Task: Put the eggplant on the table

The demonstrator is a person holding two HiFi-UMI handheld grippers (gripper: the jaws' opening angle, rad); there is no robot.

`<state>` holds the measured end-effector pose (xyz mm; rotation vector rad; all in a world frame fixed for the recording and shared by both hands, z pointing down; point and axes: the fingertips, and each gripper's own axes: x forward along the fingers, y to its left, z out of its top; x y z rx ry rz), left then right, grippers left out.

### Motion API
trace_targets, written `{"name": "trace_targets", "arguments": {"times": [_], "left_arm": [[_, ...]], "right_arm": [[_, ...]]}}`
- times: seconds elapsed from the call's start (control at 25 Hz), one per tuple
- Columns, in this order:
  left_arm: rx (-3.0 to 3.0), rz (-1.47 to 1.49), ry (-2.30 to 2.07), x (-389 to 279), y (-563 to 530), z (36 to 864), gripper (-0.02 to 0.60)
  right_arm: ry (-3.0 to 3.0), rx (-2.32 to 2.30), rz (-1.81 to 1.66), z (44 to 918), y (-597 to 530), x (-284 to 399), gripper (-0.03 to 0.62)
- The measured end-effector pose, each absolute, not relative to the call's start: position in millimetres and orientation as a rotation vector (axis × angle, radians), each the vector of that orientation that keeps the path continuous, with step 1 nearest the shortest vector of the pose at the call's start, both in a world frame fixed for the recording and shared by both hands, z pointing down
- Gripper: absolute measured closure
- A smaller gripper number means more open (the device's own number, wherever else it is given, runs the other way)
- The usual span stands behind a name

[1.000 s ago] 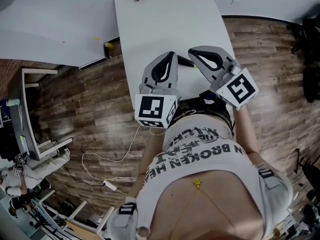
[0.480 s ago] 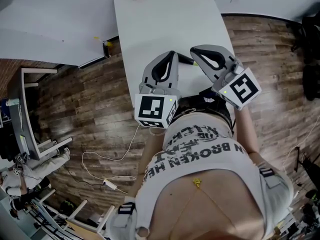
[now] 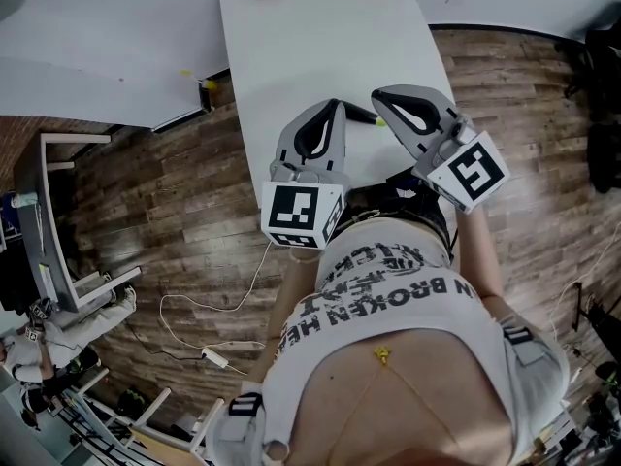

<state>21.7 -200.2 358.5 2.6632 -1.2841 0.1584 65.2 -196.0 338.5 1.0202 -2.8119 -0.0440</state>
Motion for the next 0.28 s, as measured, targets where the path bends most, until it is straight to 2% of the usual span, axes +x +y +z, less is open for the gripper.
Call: {"name": "trace_targets", "arguments": {"times": [0.28], "left_arm": [[2.659,0.161,-1.28,17.4,-206.8,363.0,0.575]], "right_arm": [[-2.822,1.013,-0.033,345.2,-198.9,62.8,0.586]]}}
